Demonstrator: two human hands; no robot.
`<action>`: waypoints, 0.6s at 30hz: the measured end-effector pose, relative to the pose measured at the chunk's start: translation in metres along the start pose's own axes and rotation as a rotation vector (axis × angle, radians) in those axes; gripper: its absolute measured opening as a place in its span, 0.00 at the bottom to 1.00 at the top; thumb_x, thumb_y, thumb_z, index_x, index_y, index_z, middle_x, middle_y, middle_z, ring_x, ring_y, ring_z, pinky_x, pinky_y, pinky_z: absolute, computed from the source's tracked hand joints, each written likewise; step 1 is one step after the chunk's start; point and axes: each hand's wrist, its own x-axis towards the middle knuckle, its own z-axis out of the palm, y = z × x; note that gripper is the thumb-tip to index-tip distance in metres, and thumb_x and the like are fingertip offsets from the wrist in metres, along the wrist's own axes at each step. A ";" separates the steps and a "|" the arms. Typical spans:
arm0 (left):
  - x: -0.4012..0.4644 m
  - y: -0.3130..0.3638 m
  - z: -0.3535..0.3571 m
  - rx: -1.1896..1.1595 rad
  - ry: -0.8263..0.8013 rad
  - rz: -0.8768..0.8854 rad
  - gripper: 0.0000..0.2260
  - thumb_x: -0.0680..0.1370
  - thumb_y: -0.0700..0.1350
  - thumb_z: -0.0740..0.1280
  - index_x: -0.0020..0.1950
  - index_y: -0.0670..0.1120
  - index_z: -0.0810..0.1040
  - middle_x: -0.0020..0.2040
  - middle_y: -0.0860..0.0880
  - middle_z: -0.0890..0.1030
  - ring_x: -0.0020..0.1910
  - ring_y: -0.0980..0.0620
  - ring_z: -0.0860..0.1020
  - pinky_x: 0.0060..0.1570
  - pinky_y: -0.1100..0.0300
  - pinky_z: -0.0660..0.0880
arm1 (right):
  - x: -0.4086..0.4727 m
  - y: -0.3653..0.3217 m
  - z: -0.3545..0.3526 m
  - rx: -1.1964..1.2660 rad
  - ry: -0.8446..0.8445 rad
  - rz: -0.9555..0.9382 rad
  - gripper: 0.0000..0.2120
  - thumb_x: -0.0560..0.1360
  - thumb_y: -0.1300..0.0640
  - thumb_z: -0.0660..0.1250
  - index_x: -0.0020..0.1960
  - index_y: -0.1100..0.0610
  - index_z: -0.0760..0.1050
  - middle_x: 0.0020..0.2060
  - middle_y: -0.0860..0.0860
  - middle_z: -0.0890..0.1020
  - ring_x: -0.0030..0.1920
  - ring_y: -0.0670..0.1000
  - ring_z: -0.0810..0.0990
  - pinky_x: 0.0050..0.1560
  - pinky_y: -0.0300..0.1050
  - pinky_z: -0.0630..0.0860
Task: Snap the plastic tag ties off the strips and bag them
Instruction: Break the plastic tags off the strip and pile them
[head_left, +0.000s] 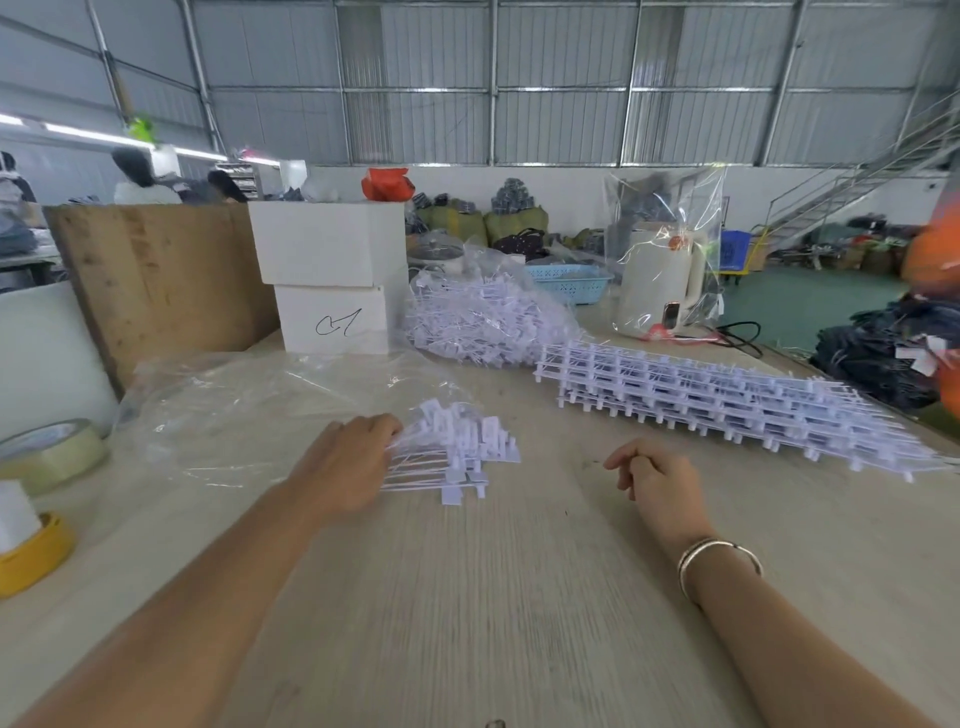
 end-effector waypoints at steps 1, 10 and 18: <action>-0.001 -0.001 0.009 -0.011 -0.035 0.002 0.14 0.79 0.46 0.58 0.65 0.49 0.66 0.62 0.49 0.72 0.60 0.48 0.70 0.55 0.55 0.63 | 0.000 0.001 0.000 0.009 -0.006 0.004 0.20 0.73 0.70 0.54 0.33 0.54 0.77 0.27 0.51 0.76 0.30 0.49 0.72 0.34 0.44 0.68; 0.009 0.018 0.009 -0.210 -0.074 -0.001 0.28 0.76 0.52 0.62 0.74 0.51 0.58 0.72 0.55 0.61 0.71 0.54 0.58 0.65 0.58 0.53 | -0.001 0.003 0.002 0.026 -0.055 -0.003 0.20 0.73 0.70 0.54 0.33 0.53 0.77 0.28 0.51 0.76 0.31 0.48 0.72 0.37 0.44 0.69; 0.010 0.013 0.010 -0.069 -0.149 0.125 0.25 0.83 0.49 0.51 0.77 0.55 0.44 0.78 0.56 0.45 0.76 0.56 0.48 0.73 0.58 0.48 | -0.003 0.000 0.000 0.001 -0.059 -0.001 0.20 0.74 0.69 0.55 0.33 0.52 0.77 0.28 0.49 0.76 0.30 0.49 0.72 0.36 0.44 0.69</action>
